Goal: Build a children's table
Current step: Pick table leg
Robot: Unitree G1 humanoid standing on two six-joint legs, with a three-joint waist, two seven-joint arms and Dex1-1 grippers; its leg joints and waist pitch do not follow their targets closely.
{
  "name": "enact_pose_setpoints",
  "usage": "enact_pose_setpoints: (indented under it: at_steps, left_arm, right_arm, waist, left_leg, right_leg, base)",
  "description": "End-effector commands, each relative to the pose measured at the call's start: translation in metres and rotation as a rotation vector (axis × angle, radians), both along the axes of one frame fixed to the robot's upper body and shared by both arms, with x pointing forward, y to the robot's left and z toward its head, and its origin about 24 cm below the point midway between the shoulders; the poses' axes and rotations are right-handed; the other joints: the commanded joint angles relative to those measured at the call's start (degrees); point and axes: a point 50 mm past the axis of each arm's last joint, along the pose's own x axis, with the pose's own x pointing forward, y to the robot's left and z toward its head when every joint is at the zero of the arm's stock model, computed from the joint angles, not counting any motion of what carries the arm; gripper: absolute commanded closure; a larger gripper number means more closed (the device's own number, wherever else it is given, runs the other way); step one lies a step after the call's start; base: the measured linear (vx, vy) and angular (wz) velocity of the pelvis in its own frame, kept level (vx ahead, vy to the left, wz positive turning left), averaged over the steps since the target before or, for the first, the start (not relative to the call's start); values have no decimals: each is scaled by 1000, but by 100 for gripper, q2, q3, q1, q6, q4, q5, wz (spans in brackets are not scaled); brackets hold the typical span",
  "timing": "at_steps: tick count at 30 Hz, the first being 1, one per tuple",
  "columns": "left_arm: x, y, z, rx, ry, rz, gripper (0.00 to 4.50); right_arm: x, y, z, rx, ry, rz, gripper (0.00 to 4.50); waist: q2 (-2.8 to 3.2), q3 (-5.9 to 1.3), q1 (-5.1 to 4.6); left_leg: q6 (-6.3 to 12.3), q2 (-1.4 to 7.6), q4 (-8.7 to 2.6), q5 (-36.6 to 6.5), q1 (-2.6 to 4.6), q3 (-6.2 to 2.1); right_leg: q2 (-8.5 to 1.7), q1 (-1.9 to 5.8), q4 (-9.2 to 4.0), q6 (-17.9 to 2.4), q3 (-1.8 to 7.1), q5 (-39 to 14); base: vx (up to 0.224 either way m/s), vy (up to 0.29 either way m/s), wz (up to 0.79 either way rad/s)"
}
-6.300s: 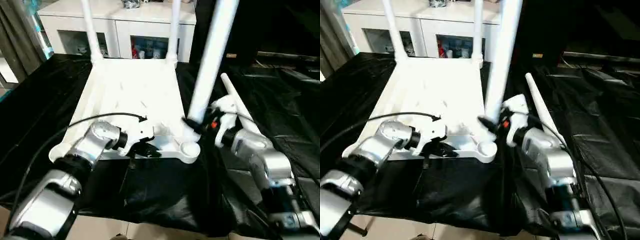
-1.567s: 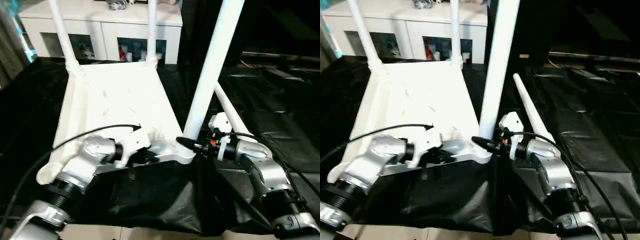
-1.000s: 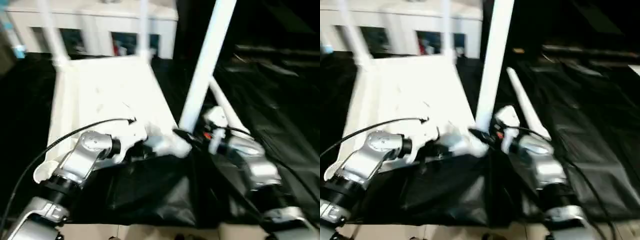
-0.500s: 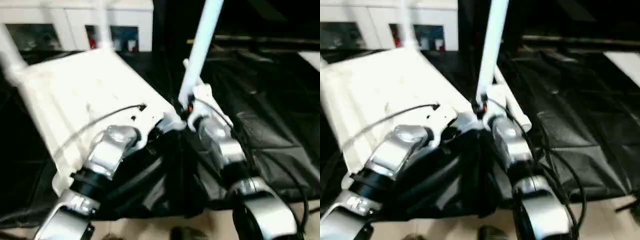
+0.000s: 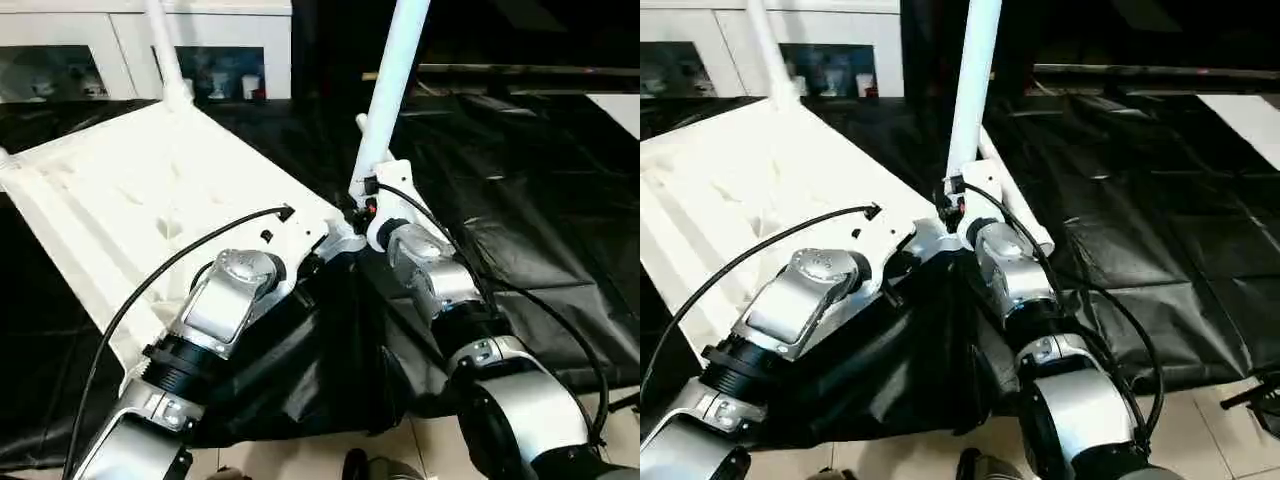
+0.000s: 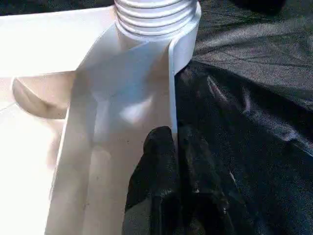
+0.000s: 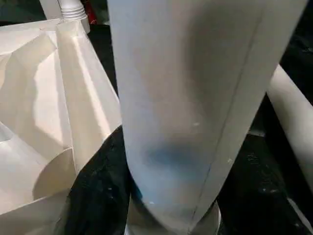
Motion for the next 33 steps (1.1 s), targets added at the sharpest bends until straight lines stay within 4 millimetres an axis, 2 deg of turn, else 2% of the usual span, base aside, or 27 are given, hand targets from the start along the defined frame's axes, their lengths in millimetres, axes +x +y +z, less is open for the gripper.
enact_pose_setpoints:
  at_steps: [1, 6, 7, 9, 10, 12, 16, 17, 18, 19, 20, 21, 23, 24, 25, 27, 28, 30, 31, 32, 33]
  left_arm:
    - [6, -1, 25, 6, -119, -5, 450]
    - [6, -3, 26, -4, -122, -13, 450]
    - [6, -3, 26, -5, -122, -13, 450]
    - [5, -2, 26, -6, -122, -12, 450]
    - [5, -2, 25, -7, -123, -11, 450]
    - [5, -1, 25, -9, -125, -9, 450]
    - [4, 2, 25, -12, -130, -5, 450]
    - [4, 2, 25, -14, -133, -5, 450]
    - [4, 3, 25, -14, -134, -6, 450]
    - [3, 3, 26, -16, -136, -10, 450]
    - [3, 3, 26, -16, -137, -11, 450]
    - [3, 3, 27, -19, -150, -26, 450]
    - [3, 3, 27, -20, -156, -32, 450]
    - [3, 3, 27, -19, -163, -39, 450]
    - [2, 4, 27, -18, -174, -59, 450]
    - [2, 4, 27, -17, -181, -72, 450]
    - [1, 5, 26, -15, -187, -91, 450]
    - [-1, 8, 24, -18, -183, -101, 450]
    - [-2, 10, 22, -21, -178, -98, 450]
    - [-2, 10, 22, -22, -178, -97, 450]
    - [-3, 16, 19, -43, -167, -86, 450]
  right_arm:
    - [-30, -5, -71, -66, 336, 18, 261]
    - [-28, -2, -67, -99, 300, 71, 261]
    - [-28, -2, -66, -89, 295, 71, 226]
    - [-27, -1, -64, -85, 286, 77, 191]
    - [-26, -1, -62, -82, 276, 83, 188]
    - [-24, 1, -58, -72, 256, 97, 170]
    - [-23, 2, -55, -64, 235, 118, 125]
    - [-22, 2, -53, -63, 226, 126, 125]
    - [-22, 2, -53, -61, 222, 128, 115]
    - [-22, 2, -51, -54, 209, 137, 105]
    - [-21, 2, -51, -52, 208, 139, 97]
    - [-21, 2, -48, -35, 185, 160, 82]
    - [-20, 2, -46, -25, 169, 170, 77]
    - [-20, 1, -44, -16, 157, 179, 58]
    - [-19, -1, -41, -8, 125, 190, 46]
    - [-19, -3, -38, -3, 103, 196, 32]
    - [-19, -6, -35, 1, 71, 206, 24]
    - [-19, -12, -29, 5, 26, 233, 24]
    - [-20, -14, -27, 6, 10, 248, 24]
    - [-21, -14, -27, 7, 8, 250, 24]
    - [-27, -25, -20, 22, -29, 313, 24]
  waist:
    - [109, -280, -1]
    - [105, -317, 1]
    - [87, -334, 2]
    - [93, -345, 13]
    - [92, -363, 11]
    - [66, -396, 43]
    - [49, -457, 73]
    - [50, -479, 91]
    - [16, -518, 101]
    - [13, -535, 131]
    - [13, -535, 131]
    - [-19, -534, 128]
    - [-10, -540, 152]
    - [-6, -562, 157]
    - [-19, -611, 179]
    - [-37, -661, 233]
    - [-16, -676, 242]
    - [-33, -742, 292]
    - [-37, -761, 300]
    - [-43, -754, 306]
    - [-24, -737, 331]
  left_leg:
    - [-49, 172, -472, -2586, 23, -64]
    - [-33, 182, -455, -2442, 29, -50]
    - [-28, 183, -453, -2401, 26, -46]
    - [-18, 190, -451, -2239, 12, -34]
    - [-17, 192, -446, -2189, 10, -32]
    - [15, 189, -438, -1829, -28, -2]
    - [56, 183, -417, -1471, -54, 29]
    - [71, 192, -409, -1308, -65, 44]
    - [91, 195, -402, -1087, -99, 58]
    - [109, 201, -393, -1001, -69, 91]
    - [109, 201, -393, -1001, -69, 91]
    - [131, 179, -385, -1189, -59, 126]
    - [127, 167, -357, -1234, -46, 146]
    - [135, 167, -348, -1158, -55, 150]
    - [175, 171, -334, -853, -102, 157]
    - [343, 159, -285, -283, -127, 187]
    - [387, 159, -273, -166, -127, 190]
    - [617, 122, -200, 429, -173, 204]
    - [692, 126, -181, 586, -179, 199]
    - [844, 116, -159, 718, -198, 204]
    - [955, 102, -150, 633, -208, 209]
  right_leg:
    - [-490, 203, -525, -284, 310, -2916]
    - [-495, 211, -513, -346, 319, -2827]
    - [-497, 220, -507, -365, 327, -2789]
    - [-501, 227, -475, -483, 352, -2611]
    - [-502, 235, -460, -523, 361, -2567]
    - [-512, 262, -416, -631, 401, -2314]
    - [-497, 284, -379, -665, 421, -2213]
    - [-496, 291, -346, -741, 437, -1993]
    - [-484, 320, -295, -813, 448, -1793]
    - [-471, 277, -287, -872, 464, -1774]
    - [-471, 277, -287, -872, 464, -1774]
    - [-431, 229, -287, -878, 484, -2026]
    - [-438, 188, -293, -862, 518, -2159]
    - [-439, 204, -274, -879, 521, -2063]
    - [-429, 250, -200, -945, 537, -1667]
    - [-397, 249, -60, -1175, 575, -853]
    - [-387, 250, -25, -1257, 577, -682]
    - [-365, 299, 101, -1453, 591, 207]
    - [-364, 285, 148, -1529, 593, 445]
    - [-344, 276, 173, -1603, 591, 674]
    - [-330, 305, 132, -1552, 578, 595]
  base:
    - [0, 0, 0]
    - [0, 0, 0]
    - [0, 0, 0]
    - [0, 0, 0]
    - [0, 0, 0]
    - [0, 0, 0]
    - [0, 0, 0]
    - [0, 0, 0]
    - [0, 0, 0]
    - [0, 0, 0]
    - [0, 0, 0]
    - [0, 0, 0]
    - [30, -22, 2]
    - [0, 0, 0]
    - [0, 0, 0]
    - [0, 0, 0]
    - [0, 0, 0]
    - [0, 0, 0]
    - [0, 0, 0]
    - [0, 0, 0]
    - [0, 0, 0]
